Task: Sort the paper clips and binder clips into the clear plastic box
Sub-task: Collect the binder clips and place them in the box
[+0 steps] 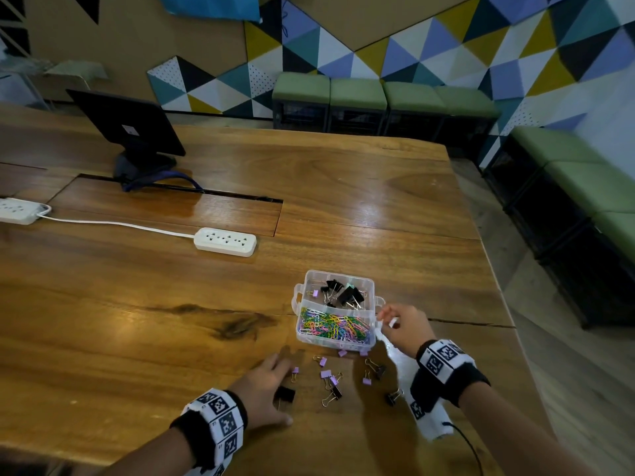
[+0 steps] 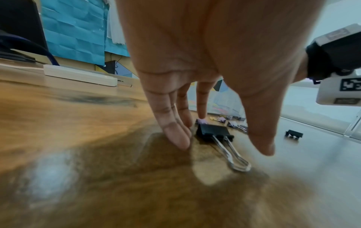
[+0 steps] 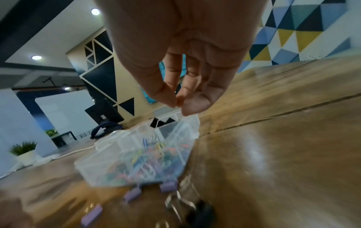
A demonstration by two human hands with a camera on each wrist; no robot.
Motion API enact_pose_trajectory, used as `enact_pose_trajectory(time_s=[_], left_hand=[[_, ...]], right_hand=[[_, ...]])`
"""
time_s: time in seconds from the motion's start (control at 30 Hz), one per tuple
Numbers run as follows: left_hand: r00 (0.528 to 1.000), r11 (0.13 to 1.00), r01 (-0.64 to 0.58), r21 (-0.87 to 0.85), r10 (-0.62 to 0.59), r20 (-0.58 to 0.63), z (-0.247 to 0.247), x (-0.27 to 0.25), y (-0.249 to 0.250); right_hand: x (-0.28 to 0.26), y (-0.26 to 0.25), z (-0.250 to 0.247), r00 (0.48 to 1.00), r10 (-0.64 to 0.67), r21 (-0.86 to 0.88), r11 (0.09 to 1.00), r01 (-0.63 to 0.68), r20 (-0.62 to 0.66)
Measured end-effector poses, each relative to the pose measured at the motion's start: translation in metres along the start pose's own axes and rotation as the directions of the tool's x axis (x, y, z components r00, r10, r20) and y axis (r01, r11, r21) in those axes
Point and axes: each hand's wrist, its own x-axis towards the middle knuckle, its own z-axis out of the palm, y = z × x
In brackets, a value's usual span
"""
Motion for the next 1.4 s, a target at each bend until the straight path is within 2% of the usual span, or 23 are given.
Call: enact_pose_trajectory(time_s=[0.17,0.27,0.33,0.53,0.8,0.97,1.13,1.23,1.4], left_hand=[[0.990,0.996,-0.047,-0.072,0.037,-0.139,0.017,-0.001,0.008],[0.988,0.992,-0.046,-0.115,0.028,-0.152,0.019,0.003,0.012],[0.986,0.993,-0.044,-0.113,0.025,-0.165,0.018,0.007,0.016],[0.984,0.993,-0.068,-0.096,0.051,-0.169,0.013,0.026,0.030],[0.982,1.000,0.018,-0.008,-0.020,-0.185,0.010,0.040,0.051],[0.981,0.995,-0.053,0.081,0.068,-0.183,0.016,0.037,0.051],[0.981,0.989,-0.074,0.128,0.095,-0.169,0.018,0.029,0.046],[0.974,0.996,-0.037,0.076,0.053,-0.221,0.022,0.027,0.040],[0.959,0.990,0.134,-0.041,-0.140,-0.247,0.026,0.024,0.035]], right_hand=[[-0.036,0.029,0.019,0.990,0.086,-0.115,0.991,-0.073,0.115],[-0.051,0.036,0.032,0.962,0.163,-0.148,0.980,-0.132,0.220],[-0.055,0.034,0.042,0.960,0.179,-0.134,0.979,-0.152,0.217],[-0.054,0.007,0.067,0.981,0.070,-0.132,0.990,-0.047,0.180],[-0.055,-0.009,0.075,0.992,0.045,-0.171,0.985,-0.025,0.115],[-0.062,-0.007,0.074,0.992,0.023,-0.195,0.981,0.002,0.126],[-0.077,-0.005,0.075,0.982,-0.067,-0.265,0.958,0.113,0.177],[-0.084,0.001,0.074,0.982,-0.071,-0.253,0.961,0.115,0.174],[-0.086,0.006,0.073,0.984,0.016,-0.234,0.972,0.027,0.178]])
